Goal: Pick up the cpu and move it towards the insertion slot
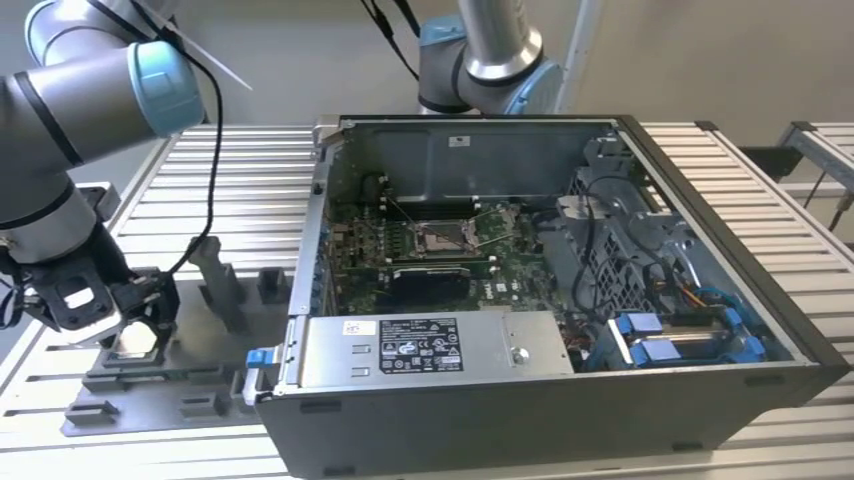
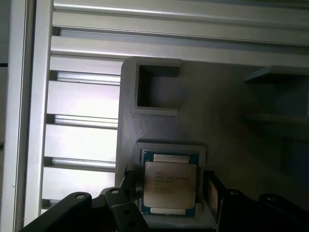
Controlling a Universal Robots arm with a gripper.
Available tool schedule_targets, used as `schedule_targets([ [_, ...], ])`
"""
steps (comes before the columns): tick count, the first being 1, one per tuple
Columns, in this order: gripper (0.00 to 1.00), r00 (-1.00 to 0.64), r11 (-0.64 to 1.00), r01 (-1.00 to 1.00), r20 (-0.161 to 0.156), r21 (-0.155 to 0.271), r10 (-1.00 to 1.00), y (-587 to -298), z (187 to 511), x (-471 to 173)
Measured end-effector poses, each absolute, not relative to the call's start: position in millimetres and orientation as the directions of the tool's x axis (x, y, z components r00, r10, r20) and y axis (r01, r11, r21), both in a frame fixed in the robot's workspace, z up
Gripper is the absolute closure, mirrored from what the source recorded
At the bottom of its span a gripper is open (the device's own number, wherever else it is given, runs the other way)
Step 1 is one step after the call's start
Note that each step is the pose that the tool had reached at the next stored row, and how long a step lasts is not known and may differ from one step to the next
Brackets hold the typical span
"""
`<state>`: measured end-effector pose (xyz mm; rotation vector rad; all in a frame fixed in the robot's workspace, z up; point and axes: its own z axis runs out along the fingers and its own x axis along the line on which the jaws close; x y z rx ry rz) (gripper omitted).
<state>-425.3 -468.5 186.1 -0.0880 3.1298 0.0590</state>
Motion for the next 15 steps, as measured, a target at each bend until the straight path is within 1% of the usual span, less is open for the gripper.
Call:
schedule_targets([
  [6,0.00,-0.998,0.998,-0.056,-0.011,0.037,-0.056,-468.5,185.7,-425.2],
  [7,1.00,-0.998,0.998,-0.056,-0.011,0.037,-0.056,-468.5,185.7,-425.2],
  [13,1.00,-0.998,0.998,-0.056,-0.011,0.038,-0.056,-468.5,185.8,-425.2],
  [15,1.00,-0.998,0.998,-0.056,-0.012,0.038,-0.056,-468.4,190.6,-425.1],
])
